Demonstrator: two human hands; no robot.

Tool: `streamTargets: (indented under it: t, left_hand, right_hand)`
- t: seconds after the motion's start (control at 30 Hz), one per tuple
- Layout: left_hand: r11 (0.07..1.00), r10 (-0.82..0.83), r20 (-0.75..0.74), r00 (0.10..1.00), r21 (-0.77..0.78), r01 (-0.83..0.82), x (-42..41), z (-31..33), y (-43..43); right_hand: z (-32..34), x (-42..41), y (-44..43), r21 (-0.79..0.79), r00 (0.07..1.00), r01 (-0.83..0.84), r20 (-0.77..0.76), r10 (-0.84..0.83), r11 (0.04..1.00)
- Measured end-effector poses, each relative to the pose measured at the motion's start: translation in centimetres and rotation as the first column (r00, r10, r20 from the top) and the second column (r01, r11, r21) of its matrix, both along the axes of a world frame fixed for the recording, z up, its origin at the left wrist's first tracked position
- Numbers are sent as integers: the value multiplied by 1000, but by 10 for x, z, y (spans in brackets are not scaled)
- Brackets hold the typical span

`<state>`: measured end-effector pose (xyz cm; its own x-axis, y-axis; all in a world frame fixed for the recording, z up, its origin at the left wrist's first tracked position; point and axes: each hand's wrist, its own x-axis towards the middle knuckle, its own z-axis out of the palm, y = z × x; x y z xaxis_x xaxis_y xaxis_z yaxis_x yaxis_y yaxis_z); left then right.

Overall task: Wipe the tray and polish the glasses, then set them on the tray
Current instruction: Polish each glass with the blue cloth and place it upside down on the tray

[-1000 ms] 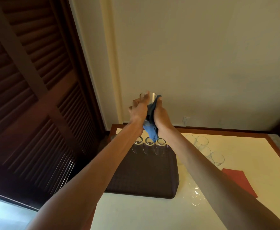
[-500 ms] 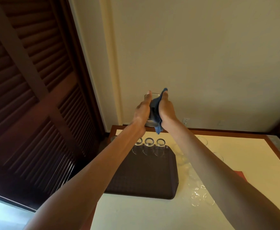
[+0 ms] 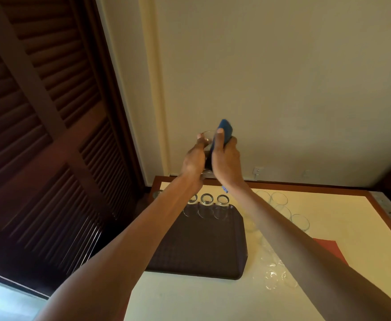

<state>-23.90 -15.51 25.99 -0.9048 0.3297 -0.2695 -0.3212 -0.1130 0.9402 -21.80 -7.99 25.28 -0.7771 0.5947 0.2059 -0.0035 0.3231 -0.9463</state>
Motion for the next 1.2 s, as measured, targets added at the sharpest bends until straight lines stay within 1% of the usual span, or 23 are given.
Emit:
streamTargets:
  t: [0.03, 0.1, 0.17, 0.23, 0.3, 0.33, 0.37, 0.4, 0.47, 0.53, 0.6, 0.63, 0.67, 0.73, 0.8, 0.83, 0.87, 0.9, 0.93, 1.0, 1.07, 1.13, 1.2]
  left_hand:
    - [1000, -9, -20, 1000, -7, 8, 3, 1, -1]
    - [999, -20, -55, 998, -29, 18, 7, 5, -2]
    - [996, -31, -77, 997, -80, 25, 6, 11, 0]
    - [993, -1, -76, 997, -120, -9, 0, 12, 3]
    - [992, 60, -51, 997, -108, -65, -15, -1, 6]
    - [993, 72, -23, 997, -90, -74, -19, -5, 6]
    - [995, 71, 7, 997, -69, -70, -18, -2, 4]
    - [997, 72, 15, 997, -37, -71, -12, 3, 1]
    - [997, 74, 6, 997, 6, -74, -4, 10, -3]
    - [999, 47, 23, 999, 26, -48, 3, 11, -3]
    - [999, 24, 29, 999, 28, -24, 9, 12, -2]
    - [1000, 21, 15, 1000, 12, -21, 12, 13, -2]
    - [1000, 30, -5, 1000, -6, -30, 14, 13, -1]
    - [998, 45, -30, 999, -33, -46, 17, 18, 0]
    - [998, 33, -41, 999, -59, -36, 20, 27, 3]
    - [996, 37, -48, 998, -73, -40, 17, 27, 6]
    - [995, 44, -55, 997, -86, -49, 7, 19, 10]
    - [993, 65, -48, 997, -92, -69, 0, 14, 13]
    - [992, 90, -27, 996, -87, -92, -4, 11, 14]
    - [993, 105, -9, 994, -44, -106, 4, 22, 11]
    - [995, 100, -35, 994, -4, -101, 9, 26, 9]
    - [995, 99, -38, 994, -14, -100, 9, 22, 12]
    - [997, 66, -32, 997, -29, -67, 9, 19, 14]
  right_hand:
    - [4, -1, 6, -32, 1000, 11, 10, -11, 999]
    - [6, -6, 16, -187, 997, -61, 39, 70, 980]
    - [2, -15, 13, -322, 993, -70, 69, 98, 944]
    - [-2, -19, 3, -413, 992, -28, 102, 77, 910]
    - [-5, -13, -4, -442, 990, -15, 119, 75, 897]
    - [-5, -7, -6, -419, 984, -36, 145, 106, 907]
    - [-4, 1, -9, -358, 974, -74, 176, 145, 931]
    - [-7, 5, -9, -267, 973, -98, 179, 149, 959]
    - [-7, 12, -12, -126, 985, -118, 109, 132, 985]
    - [-5, 12, -12, -22, 997, -80, 4, 80, 997]
    - [3, 9, -7, 43, 999, -34, -40, 36, 998]
    - [8, 9, -2, 34, 999, -15, -34, 16, 999]
    - [12, 8, 3, -20, 1000, -10, -17, 10, 1000]
    - [17, 3, 14, -207, 999, -32, 27, 38, 978]
    - [21, 3, 13, -419, 993, -50, 77, 90, 907]
    - [20, 3, 11, -489, 990, -56, 84, 110, 871]
    - [18, 6, 9, -519, 988, -67, 87, 130, 852]
    - [16, 9, 7, -518, 985, -86, 84, 151, 851]
    - [15, 13, 5, -479, 984, -95, 88, 155, 873]
    - [14, 21, -1, -310, 985, -93, 111, 133, 946]
    - [7, 25, -6, -123, 992, -91, 80, 101, 988]
    - [3, 24, -5, 4, 999, -47, 12, 47, 999]
    - [8, 19, -1, 50, 1000, 12, -30, -10, 999]
